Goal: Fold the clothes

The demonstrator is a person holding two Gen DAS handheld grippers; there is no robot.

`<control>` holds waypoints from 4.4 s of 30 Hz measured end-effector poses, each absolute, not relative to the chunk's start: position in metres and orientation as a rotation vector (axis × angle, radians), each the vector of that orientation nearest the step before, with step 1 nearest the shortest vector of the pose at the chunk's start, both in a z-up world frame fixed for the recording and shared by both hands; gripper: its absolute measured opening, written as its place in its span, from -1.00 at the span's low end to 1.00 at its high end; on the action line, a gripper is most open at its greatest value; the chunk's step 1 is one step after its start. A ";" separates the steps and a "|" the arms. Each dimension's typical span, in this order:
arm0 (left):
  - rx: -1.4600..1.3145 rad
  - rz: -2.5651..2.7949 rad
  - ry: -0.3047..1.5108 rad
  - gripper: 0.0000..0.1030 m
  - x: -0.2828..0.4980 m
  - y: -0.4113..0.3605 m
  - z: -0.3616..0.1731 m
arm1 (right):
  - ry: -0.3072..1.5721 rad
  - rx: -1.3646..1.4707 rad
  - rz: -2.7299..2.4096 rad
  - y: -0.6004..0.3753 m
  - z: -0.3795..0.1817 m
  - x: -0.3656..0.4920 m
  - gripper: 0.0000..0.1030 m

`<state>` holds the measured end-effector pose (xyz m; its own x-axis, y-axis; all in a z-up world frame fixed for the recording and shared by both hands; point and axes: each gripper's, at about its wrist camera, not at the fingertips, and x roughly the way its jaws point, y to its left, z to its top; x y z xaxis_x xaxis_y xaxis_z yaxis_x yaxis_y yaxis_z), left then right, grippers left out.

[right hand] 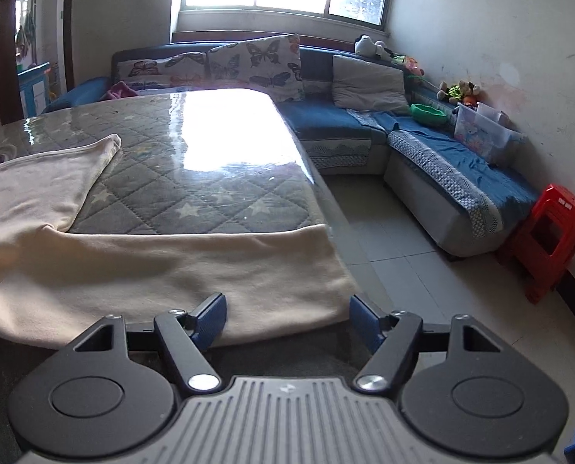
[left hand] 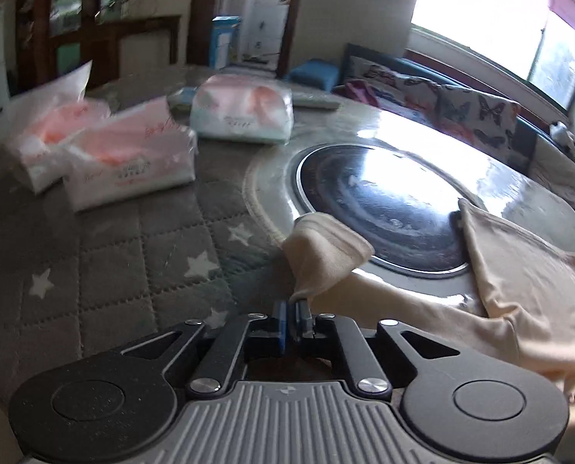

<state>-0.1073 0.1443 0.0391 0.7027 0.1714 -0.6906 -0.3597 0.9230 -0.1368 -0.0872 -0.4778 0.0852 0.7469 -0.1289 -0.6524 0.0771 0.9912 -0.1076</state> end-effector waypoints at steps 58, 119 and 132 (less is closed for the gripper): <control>0.068 -0.582 0.650 -0.84 -0.095 0.006 0.060 | 0.733 -0.321 0.834 -0.300 0.140 -0.103 -0.66; -0.007 -0.460 0.672 -0.63 -0.047 -0.029 0.042 | 0.739 -0.067 0.094 -0.467 0.084 -0.093 -0.52; 0.133 -0.746 0.697 -0.59 -0.069 -0.121 0.033 | 0.703 0.108 -0.156 -0.540 0.078 -0.090 -0.39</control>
